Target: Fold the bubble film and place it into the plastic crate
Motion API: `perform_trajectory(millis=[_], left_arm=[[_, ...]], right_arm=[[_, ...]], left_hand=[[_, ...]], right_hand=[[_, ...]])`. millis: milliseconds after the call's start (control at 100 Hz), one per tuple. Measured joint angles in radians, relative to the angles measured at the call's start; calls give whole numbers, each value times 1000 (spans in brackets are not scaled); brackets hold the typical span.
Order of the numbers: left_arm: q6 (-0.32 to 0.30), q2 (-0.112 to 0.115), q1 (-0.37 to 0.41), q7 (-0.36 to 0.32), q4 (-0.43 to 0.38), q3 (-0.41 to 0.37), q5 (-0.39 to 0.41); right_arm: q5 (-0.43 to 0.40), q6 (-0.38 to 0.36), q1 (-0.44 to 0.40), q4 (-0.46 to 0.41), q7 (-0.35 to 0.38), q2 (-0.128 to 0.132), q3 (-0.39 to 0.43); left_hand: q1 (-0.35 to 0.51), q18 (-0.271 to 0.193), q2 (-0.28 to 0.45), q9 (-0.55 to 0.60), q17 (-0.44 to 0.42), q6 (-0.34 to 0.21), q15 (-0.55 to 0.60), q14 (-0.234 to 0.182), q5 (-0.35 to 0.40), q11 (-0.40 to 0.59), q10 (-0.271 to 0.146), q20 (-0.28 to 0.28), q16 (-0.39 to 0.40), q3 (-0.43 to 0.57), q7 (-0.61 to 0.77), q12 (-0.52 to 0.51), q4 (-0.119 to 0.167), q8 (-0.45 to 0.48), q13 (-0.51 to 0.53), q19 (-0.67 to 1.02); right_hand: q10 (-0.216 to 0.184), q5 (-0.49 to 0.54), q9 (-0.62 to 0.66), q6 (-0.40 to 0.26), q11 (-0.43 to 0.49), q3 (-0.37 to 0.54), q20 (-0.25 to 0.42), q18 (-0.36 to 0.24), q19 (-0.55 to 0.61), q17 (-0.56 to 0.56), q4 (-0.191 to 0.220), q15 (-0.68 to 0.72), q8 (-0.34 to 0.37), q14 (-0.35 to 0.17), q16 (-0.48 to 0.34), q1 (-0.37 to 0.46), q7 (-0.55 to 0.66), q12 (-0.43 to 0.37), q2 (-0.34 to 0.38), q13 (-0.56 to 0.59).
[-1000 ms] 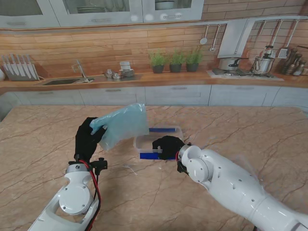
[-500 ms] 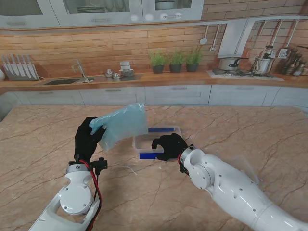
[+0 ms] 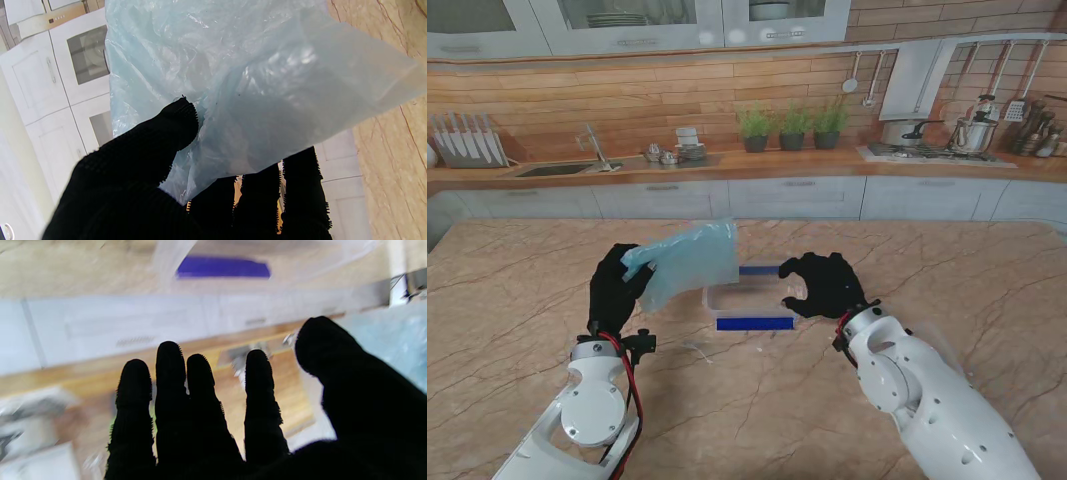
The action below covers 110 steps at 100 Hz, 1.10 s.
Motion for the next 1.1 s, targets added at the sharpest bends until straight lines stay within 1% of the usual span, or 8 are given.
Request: perform_trajectory(millis=[80, 210, 300, 420, 710, 850, 950, 1100], left_arm=[[0, 1, -6, 2, 4, 11, 3], [37, 1, -30, 14, 15, 47, 10], [92, 0, -60, 34, 34, 82, 50], [103, -5, -92, 35, 50, 118, 39], [203, -20, -167, 28, 84, 202, 46], [242, -32, -219, 54, 140, 245, 124], [282, -41, -240, 66, 153, 261, 114], [295, -55, -277, 89, 196, 298, 126]], right_arm=[[-21, 2, -67, -36, -71, 2, 70], [-55, 14, -161, -94, -94, 6, 172], [-65, 19, -206, -109, -143, 9, 211], [-67, 23, -243, -120, -180, 11, 239], [-54, 23, -250, -120, -171, 15, 230], [-35, 29, -244, -115, -182, 12, 219], [-36, 32, -243, -115, -182, 11, 219], [-36, 32, -243, -115, -181, 9, 221]], left_hand=[[0, -4, 0, 0, -11, 0, -5, -9, 0, 0, 0, -2, -3, 0, 0, 0, 0, 0, -15, -4], [-2, -40, 0, 3, -23, -11, -3, -9, 1, -1, -11, -2, -4, -1, 0, -33, 0, -15, -26, -4], [-11, -57, 0, 14, -36, -11, 7, -9, 2, 16, -11, -16, -15, -2, 0, -69, 0, -50, -41, -4], [-14, -59, 0, 17, -56, -11, 35, -9, 3, 71, -11, -21, -15, -17, 0, -86, 0, -76, -52, 10], [-26, -45, -1, 52, 10, 19, 255, 7, 58, 227, 3, 221, 137, -26, 0, -197, 0, -151, 26, 137], [-26, -32, -1, 60, 39, 38, 295, 12, 58, 292, 4, 250, 162, -26, 10, -200, 0, -152, 55, 149], [-26, -21, -2, 91, 78, 74, 344, 17, 59, 388, 4, 271, 186, -24, 17, -199, 0, -164, 114, 172], [-26, -15, -2, 101, 105, 90, 367, 17, 60, 407, 4, 283, 196, -24, 23, -199, 0, -174, 139, 186]], right_hand=[[0, 0, 0, 4, 0, -2, 0, 0, 0, 0, 0, -2, 0, 0, 0, 0, -8, 0, 0, 0], [1, 1, 0, 8, -14, -12, 0, 1, -3, 0, 0, -2, 0, 1, 0, 0, -9, -1, 0, 0], [1, 2, 0, 8, -14, -14, 0, 1, -5, 0, 0, -2, 0, 2, -1, 0, -10, -3, 0, 0], [2, 14, 0, 9, -15, -33, 0, 1, -9, -1, 0, -3, 1, 2, -1, 0, -20, -9, 0, 0], [2, 15, 0, 9, -19, -53, 0, 1, -14, -2, 0, -13, 5, 3, -1, 0, -22, -10, 21, 0], [2, 15, 0, 9, -25, -55, 0, 1, -18, -2, 0, -14, 10, 3, -1, 0, -30, -10, 21, 0], [2, 15, 0, 9, -25, -64, 0, 1, -18, -2, 0, -14, 11, 3, -1, 0, -32, -10, 21, 0], [2, 15, 0, 9, -25, -65, 0, 1, -23, -2, 0, -16, 11, 3, -1, 0, -32, -10, 35, 0]])
